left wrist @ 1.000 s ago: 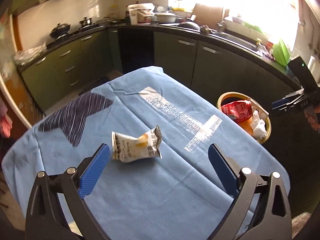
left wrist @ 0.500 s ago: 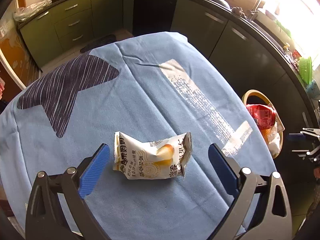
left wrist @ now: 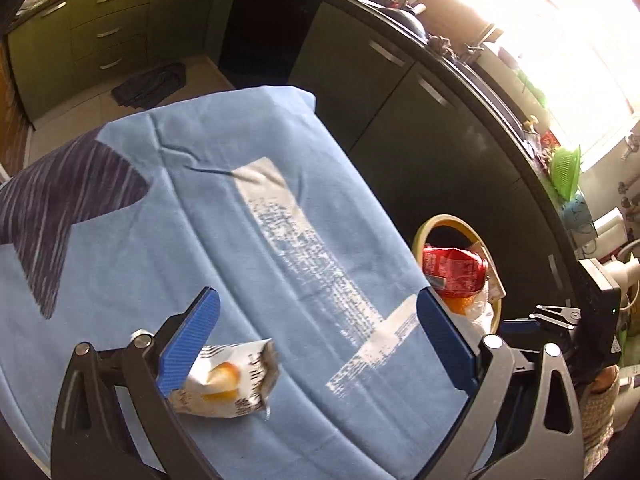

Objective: Collect trash
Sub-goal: 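Move the left gripper toward the crumpled snack wrapper, then close the left gripper on the white snack wrapper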

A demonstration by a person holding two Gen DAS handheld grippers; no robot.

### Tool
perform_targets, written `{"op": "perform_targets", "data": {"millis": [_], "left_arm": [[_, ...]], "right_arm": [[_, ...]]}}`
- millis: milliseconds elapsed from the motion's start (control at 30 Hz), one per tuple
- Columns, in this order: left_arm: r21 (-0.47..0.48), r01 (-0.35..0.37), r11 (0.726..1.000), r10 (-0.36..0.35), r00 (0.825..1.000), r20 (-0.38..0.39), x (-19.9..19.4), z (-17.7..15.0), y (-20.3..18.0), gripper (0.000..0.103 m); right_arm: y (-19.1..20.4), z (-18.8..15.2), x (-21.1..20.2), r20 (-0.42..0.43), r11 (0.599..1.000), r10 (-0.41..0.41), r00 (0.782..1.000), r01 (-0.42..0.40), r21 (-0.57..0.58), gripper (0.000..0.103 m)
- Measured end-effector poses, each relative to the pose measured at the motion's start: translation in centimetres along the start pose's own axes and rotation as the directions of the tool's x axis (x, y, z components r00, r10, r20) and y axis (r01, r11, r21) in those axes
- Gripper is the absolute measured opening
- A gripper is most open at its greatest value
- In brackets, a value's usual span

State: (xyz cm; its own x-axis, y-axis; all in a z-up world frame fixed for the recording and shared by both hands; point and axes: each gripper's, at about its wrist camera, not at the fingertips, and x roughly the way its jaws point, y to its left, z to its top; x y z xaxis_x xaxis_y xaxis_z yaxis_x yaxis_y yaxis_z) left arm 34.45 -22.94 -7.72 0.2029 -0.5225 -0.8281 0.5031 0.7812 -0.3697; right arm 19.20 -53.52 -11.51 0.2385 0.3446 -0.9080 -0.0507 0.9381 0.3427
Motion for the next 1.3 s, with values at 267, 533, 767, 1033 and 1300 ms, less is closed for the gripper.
{"op": "perform_targets", "data": {"millis": [267, 533, 767, 1033, 1300], "left_arm": [[-0.004, 0.048, 0.999, -0.048, 0.985, -0.167, 3.5, -0.8, -1.2, 0.094], [0.061, 0.0, 0.998, 0.013, 0.977, -0.211, -3.2, -5.4, -1.5, 0.094], [-0.193, -0.13, 0.973, 0.097, 0.98, -0.173, -7.5, -6.5, 2.2, 0.094], [-0.454, -0.2, 0.868, 0.105, 0.968, -0.226, -3.4, -6.9, 5.3, 0.094], [-0.474, -0.266, 0.84, 0.162, 0.955, -0.25, -1.4, -5.6, 4.8, 0.074]], "right_arm": [[-0.1, -0.7, -0.9, 0.008, 1.0, -0.006, 1.0, 0.006, 0.005, 0.073], [0.6, -0.5, -0.9, 0.012, 1.0, -0.001, 1.0, 0.001, -0.015, 0.077], [2.4, 0.3, 0.1, -0.009, 0.998, -0.001, 1.0, 0.0, -0.055, 0.077], [3.6, 0.7, 0.7, -0.021, 0.996, 0.011, 1.0, -0.013, -0.084, 0.077], [2.0, -0.4, 0.8, -0.017, 0.997, 0.036, 0.999, -0.037, -0.066, 0.077]]}}
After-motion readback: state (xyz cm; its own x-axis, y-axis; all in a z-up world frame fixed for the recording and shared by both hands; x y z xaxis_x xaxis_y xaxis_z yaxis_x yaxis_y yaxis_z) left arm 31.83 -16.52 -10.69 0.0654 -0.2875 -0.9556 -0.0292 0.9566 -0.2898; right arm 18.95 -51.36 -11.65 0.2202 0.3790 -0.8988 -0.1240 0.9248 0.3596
